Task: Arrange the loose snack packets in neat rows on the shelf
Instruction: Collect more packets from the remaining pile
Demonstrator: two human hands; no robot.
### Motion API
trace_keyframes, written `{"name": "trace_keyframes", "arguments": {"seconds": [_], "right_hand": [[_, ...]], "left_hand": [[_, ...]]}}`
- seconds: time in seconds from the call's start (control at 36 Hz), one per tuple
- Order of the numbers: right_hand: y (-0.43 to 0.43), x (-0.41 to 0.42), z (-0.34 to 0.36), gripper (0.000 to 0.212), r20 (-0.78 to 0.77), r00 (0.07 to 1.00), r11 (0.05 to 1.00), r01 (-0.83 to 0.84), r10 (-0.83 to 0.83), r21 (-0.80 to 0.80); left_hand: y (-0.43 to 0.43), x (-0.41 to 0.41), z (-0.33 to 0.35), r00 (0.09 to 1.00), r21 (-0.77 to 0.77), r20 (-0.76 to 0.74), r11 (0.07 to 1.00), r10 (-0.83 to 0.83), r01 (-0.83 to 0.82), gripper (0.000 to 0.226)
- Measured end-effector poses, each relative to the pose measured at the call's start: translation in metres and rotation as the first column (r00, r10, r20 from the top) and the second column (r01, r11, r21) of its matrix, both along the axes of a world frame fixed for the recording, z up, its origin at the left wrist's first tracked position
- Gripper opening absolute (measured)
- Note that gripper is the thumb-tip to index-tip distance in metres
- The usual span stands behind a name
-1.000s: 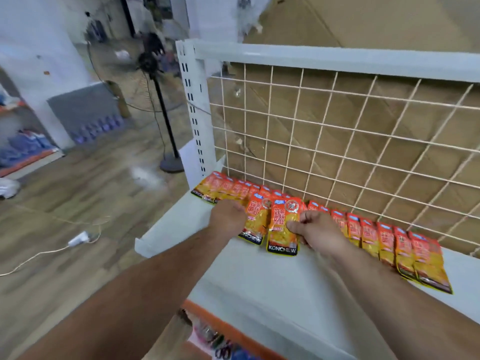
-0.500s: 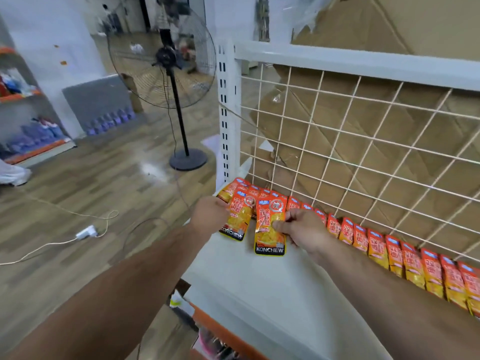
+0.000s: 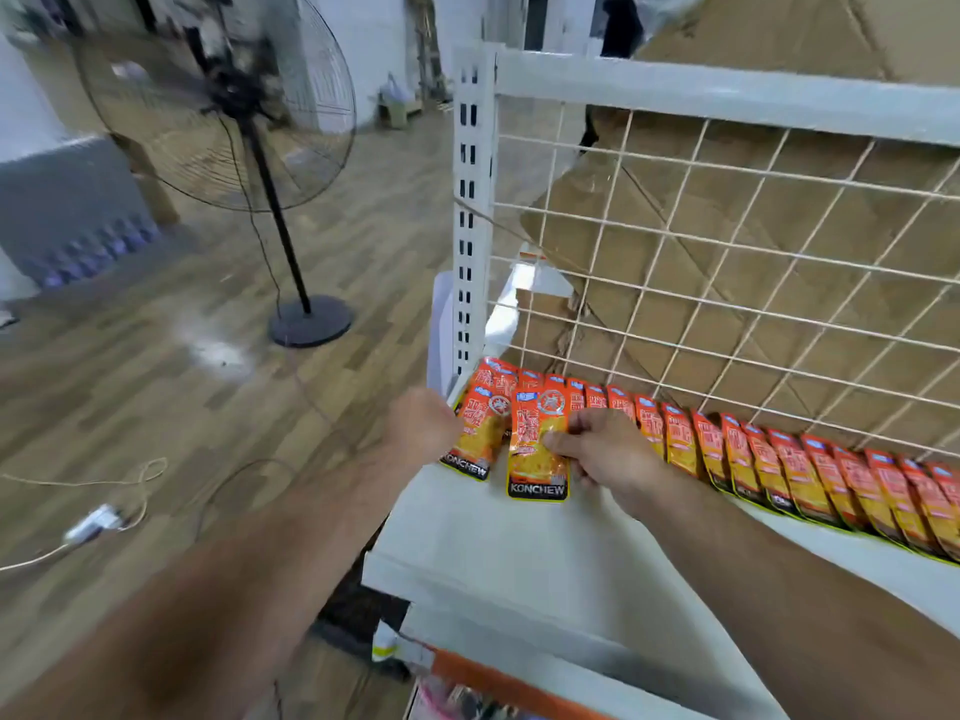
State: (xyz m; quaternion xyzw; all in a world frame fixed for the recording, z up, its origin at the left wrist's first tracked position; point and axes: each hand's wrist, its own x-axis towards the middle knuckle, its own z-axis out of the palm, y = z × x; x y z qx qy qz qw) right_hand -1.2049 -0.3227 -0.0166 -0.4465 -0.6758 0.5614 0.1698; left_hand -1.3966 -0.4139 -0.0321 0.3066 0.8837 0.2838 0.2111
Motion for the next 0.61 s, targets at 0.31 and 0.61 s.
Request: {"name": "trace_keyframes", "arguments": {"seconds": [0.31,0.61], "right_hand": [[-0.018,-0.005,-0.007,0.014,0.066,0.989,0.991,0.127,-0.129,0.037],[-0.029,-0.022,-0.007,0.016,0.100,0.982,0.987,0.162,-0.162,0.006]], "left_hand": [[0.000,-0.017,-0.006,0.989,-0.101,-0.094,0.990,-0.112,0.103,0.011],[-0.003,-0.031,-0.012,0.982,-0.057,-0.077,0.984,-0.171,0.167,0.021]]}}
